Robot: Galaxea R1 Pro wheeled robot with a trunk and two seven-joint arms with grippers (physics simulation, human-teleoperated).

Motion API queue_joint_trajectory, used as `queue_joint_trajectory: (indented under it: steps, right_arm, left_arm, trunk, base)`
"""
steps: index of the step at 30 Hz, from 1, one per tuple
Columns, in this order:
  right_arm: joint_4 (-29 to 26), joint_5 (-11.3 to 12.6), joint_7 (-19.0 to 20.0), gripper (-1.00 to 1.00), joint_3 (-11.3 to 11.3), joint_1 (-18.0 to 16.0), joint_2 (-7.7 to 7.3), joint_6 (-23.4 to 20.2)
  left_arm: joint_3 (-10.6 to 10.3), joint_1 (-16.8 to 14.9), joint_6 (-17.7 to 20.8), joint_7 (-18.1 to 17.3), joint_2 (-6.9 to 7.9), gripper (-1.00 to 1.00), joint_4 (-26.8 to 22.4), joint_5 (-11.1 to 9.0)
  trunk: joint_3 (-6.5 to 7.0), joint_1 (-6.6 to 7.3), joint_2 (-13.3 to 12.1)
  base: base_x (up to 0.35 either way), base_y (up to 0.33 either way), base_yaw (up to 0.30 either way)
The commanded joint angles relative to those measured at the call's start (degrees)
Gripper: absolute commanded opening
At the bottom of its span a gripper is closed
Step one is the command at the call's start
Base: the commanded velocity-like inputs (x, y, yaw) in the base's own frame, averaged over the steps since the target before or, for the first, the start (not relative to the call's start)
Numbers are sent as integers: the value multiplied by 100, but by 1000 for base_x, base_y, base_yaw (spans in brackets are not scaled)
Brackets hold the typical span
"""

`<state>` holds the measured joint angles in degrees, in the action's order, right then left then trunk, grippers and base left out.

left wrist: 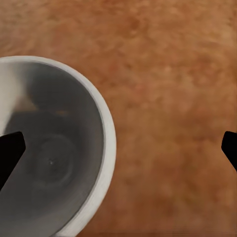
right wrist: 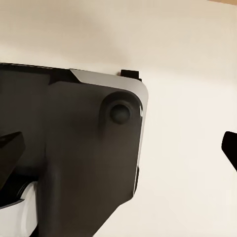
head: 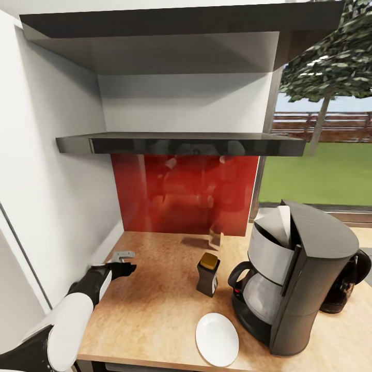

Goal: Set up a coffee station on the kitchen countertop: keep the coffee maker on the countertop, move the bottle of coffee from the kitchen shelf to the counter next to the coffee maker, place a paper coffee filter on top of the coffee maker, put the saucer next to the coffee maker with the coffee cup on the saucer, and place the electric kettle next to the coffee maker.

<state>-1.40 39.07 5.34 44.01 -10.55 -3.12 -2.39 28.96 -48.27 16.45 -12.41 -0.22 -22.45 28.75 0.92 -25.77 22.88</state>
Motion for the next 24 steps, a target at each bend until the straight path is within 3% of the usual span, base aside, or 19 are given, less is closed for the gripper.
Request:
queue_joint_trajectory:
  steps: [1,10,11,24]
  right_arm:
    - [-10,57,11,100,46,0,-4,-25]
    - [-10,57,11,100,46,0,-4,-25]
    - [-10,57,11,100,46,0,-4,-25]
    - [-10,57,11,100,46,0,-4,-25]
  left_arm:
    - [39,-1,25,-42,-4,100,-5,42]
    - [36,2,25,-42,0,100,29,43]
    - [36,2,25,-42,2,-100,30,43]
    - [45,27,17,-36,13,-100,8,38]
  trunk:
    - [-2,-2,4]
    - [-2,-2,4]
    - [-2,-2,4]
    - [-2,-2,4]
  base:
    - [0,0,0]
    - [0,0,0]
    - [0,0,0]
    - [0,0,0]
